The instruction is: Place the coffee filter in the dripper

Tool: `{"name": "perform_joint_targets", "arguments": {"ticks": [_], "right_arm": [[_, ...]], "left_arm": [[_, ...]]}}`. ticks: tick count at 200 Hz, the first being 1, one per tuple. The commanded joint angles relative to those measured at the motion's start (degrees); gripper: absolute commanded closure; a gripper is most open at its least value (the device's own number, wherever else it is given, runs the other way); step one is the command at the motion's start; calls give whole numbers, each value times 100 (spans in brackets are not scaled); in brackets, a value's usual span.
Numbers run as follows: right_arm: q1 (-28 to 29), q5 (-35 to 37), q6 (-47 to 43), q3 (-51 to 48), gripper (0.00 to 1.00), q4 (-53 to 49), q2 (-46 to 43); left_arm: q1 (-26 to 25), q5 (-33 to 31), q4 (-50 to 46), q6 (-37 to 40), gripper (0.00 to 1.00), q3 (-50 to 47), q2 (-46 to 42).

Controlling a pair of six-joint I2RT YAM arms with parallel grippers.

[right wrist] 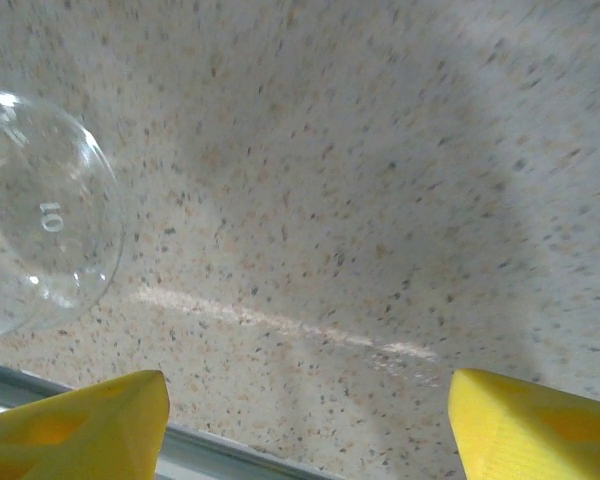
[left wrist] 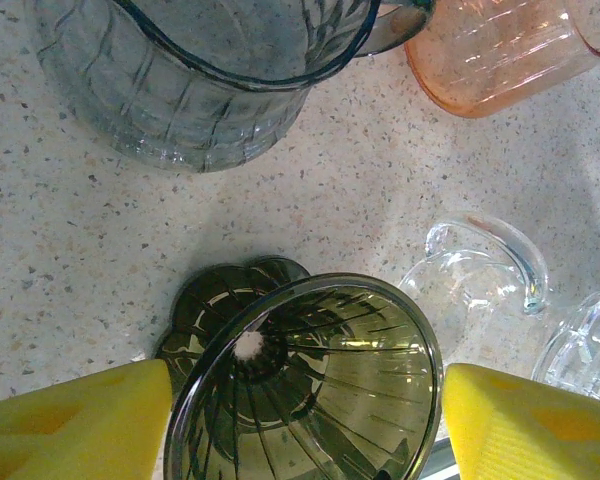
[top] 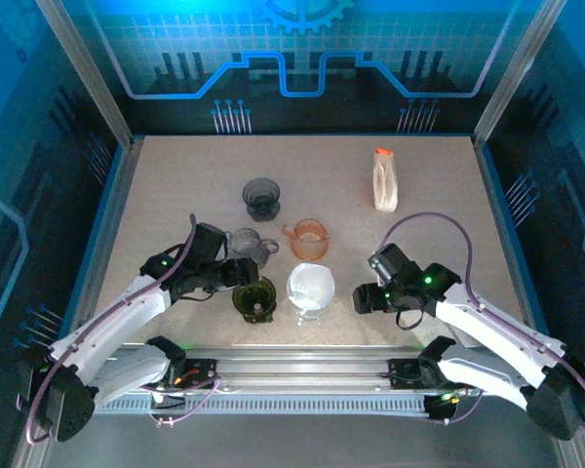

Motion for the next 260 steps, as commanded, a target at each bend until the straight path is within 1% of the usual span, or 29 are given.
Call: {"name": "perform_joint_targets", "arguments": {"ticks": [1, 9, 26, 49, 80, 96, 133, 170, 260], "right_arm": [[-58, -719, -65, -311, 27, 480, 4], [3, -967, -54, -484, 28, 761, -49], [186, -1250, 35, -788, 30, 1304, -172], [430, -1508, 64, -1086, 33, 1932, -108], [671, -1731, 29, -1317, 40, 2640, 89], [682, -1810, 63, -1462, 45, 2932, 129], [682, -2058, 73, -1775, 52, 3562, 204], [669, -2232, 16, -1899, 54, 3990, 282], [560, -2579, 3, -1866, 57, 4760, 990]], "left_arm": [[45, -34, -54, -218, 28, -59, -24], [48, -7, -21, -260, 28, -58, -61], [56, -21, 30, -370, 28, -63, -155], [129, -17, 70, -466, 29, -80, -282], [254, 51, 48, -530, 29, -98, -436], [330, 41, 16, -574, 30, -153, -499], [571, 383, 245, -823, 32, -438, -603], [567, 407, 245, -842, 33, -428, -592], [570, 341, 169, -868, 33, -432, -712]]}}
